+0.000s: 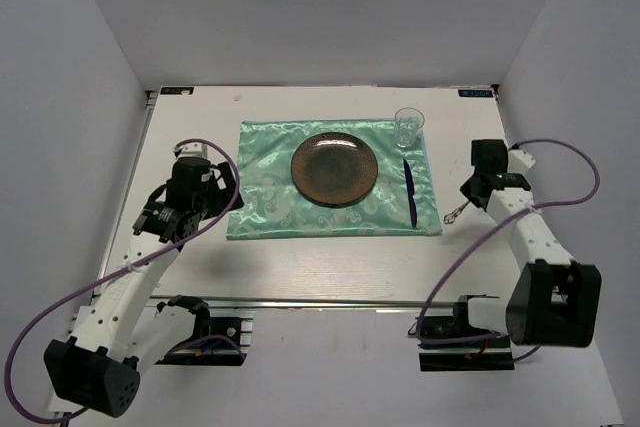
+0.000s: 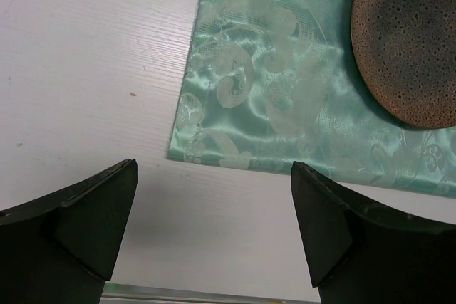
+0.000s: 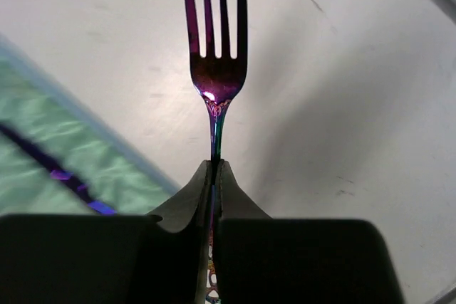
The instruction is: Set the dinner table for one person
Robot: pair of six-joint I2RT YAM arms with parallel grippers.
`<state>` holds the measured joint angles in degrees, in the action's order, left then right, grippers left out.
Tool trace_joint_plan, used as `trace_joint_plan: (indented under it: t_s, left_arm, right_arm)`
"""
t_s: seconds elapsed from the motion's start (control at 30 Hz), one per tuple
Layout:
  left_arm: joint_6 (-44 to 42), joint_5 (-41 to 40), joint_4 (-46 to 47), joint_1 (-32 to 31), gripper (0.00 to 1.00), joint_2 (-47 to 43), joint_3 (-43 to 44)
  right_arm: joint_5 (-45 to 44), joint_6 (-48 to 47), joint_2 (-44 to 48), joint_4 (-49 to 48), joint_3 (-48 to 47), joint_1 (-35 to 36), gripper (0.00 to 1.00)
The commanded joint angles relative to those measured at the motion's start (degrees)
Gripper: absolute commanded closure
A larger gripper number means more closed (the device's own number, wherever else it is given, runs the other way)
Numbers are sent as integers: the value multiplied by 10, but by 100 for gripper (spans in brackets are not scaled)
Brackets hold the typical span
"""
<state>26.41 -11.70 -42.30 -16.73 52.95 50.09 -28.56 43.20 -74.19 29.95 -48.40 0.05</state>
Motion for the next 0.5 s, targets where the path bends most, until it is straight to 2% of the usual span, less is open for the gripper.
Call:
trace_joint_plan:
  t_s: [0.0,0.07,0.17,0.23,0.27,0.37,0.47]
  left_arm:
    - [22,-39,-8,-3,2,-25,4]
    - [58,-98,-26,2,2,-33,9]
    - [127,-190,-66,8,2,-40,22]
    - [166,-234,-109,8,2,-43,38]
    - [193,-261,-119,8,2,-47,41]
    - [233,-288,-145,8,2,-75,46]
    - [238,-307,-143,14,2,-126,39]
  right_arm:
    - [41,-78,50,-35,-66,28,100]
    - [130,-116,17,-39,-117,60,100]
    - [184,-116,-33,-7,-206,146,100]
    - [176,-104,-84,-1,-275,224,100]
    - [177,-92,-127,-6,-300,294,100]
    - [156,-75,-214,22,-430,373,100]
    - [142,-55,-368,38,-551,440,100]
